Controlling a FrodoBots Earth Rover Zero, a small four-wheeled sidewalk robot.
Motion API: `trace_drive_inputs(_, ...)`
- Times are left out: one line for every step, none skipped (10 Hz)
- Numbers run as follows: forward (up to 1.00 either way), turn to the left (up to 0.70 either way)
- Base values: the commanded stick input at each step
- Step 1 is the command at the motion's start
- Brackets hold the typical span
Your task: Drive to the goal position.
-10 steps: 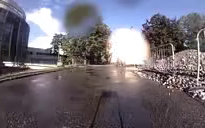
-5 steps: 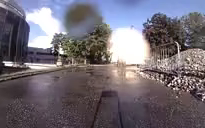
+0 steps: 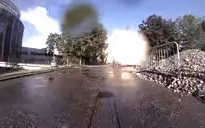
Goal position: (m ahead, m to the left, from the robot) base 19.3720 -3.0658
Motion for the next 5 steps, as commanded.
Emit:
trace_drive_inputs(0.50,0.00)
trace_drive_inputs(0.50,0.00)
trace_drive_inputs(0.50,0.00)
trace_drive_inputs(0.50,0.00)
trace_drive_inputs(0.50,0.00)
